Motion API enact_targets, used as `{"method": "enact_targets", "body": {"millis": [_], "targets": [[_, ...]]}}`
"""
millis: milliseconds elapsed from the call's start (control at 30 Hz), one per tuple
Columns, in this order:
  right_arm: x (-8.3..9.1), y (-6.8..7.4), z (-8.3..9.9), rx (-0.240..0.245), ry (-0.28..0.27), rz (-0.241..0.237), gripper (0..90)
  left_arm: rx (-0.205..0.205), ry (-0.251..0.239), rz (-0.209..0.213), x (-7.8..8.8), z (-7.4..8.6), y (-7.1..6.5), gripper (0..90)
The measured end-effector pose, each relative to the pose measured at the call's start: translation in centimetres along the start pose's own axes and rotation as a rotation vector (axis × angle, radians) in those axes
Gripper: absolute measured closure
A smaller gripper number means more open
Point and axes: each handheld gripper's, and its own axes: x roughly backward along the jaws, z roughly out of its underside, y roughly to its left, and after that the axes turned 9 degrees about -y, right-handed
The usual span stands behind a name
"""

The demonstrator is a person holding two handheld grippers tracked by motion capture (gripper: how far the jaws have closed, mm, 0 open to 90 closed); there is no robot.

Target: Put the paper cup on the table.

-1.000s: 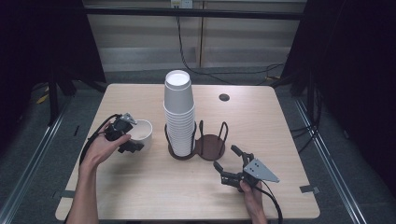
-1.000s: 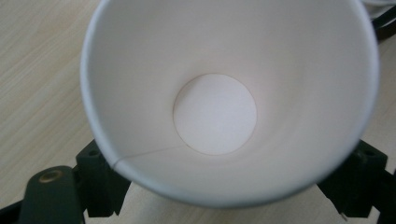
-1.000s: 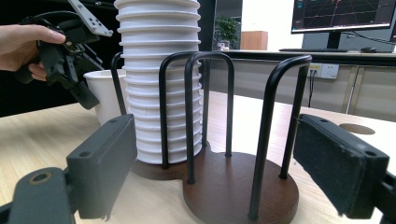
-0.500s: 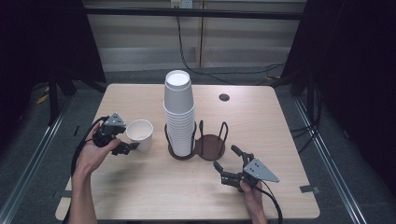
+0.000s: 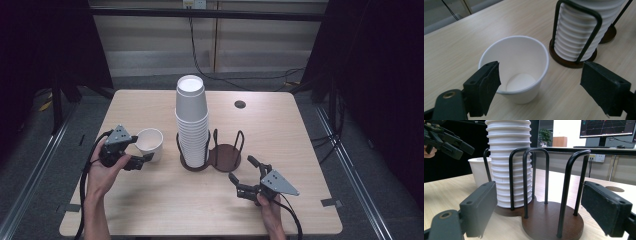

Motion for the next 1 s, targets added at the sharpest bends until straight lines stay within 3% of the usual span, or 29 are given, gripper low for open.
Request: {"method": "enact_targets", "body": {"millis": [100,200,333,433,467,667,700,800,900,1000], "targets": [[0.0,0.0,0.0,0.000,0.000,0.000,13.1,0.008,-0.064,0.016,0.1,0.2,-0.9,16.0],[0.0,0.0,0.0,-0.001,0.001,-0.001,13.0,0.021,-0.128,-0.005,0.1,0.6,-2.0,16.1],[0.0,0.0,0.0,-0.001,0.001,-0.002,13.0,0.036,-0.200,-0.001,-0.1,1.0,-3.3,16.0],[0.0,0.0,0.0,-0.002,0.001,-0.002,13.0,0.051,-0.254,0.022,-0.2,1.4,-4.2,16.1],[0.0,0.0,0.0,-0.002,0.001,-0.002,13.0,0.068,-0.289,0.019,-0.3,1.6,-4.6,16.0],[0.1,0.0,0.0,-0.002,0.001,-0.002,13.0,0.076,-0.390,0.017,-0.1,2.3,-6.4,16.0],[0.1,0.0,0.0,-0.001,0.001,-0.002,13.0,0.081,-0.411,-0.003,-0.3,2.4,-6.8,16.0],[0.0,0.0,0.0,-0.001,0.001,-0.002,13.0,0.075,-0.415,-0.004,-1.0,2.8,-7.8,16.0],[0.1,0.0,0.0,-0.001,0.000,-0.001,13.0,0.100,-0.442,0.003,-1.6,3.3,-9.0,16.0],[0.1,0.0,0.0,-0.002,0.000,-0.002,13.0,0.081,-0.439,0.005,-2.4,3.8,-10.1,16.0]]}}
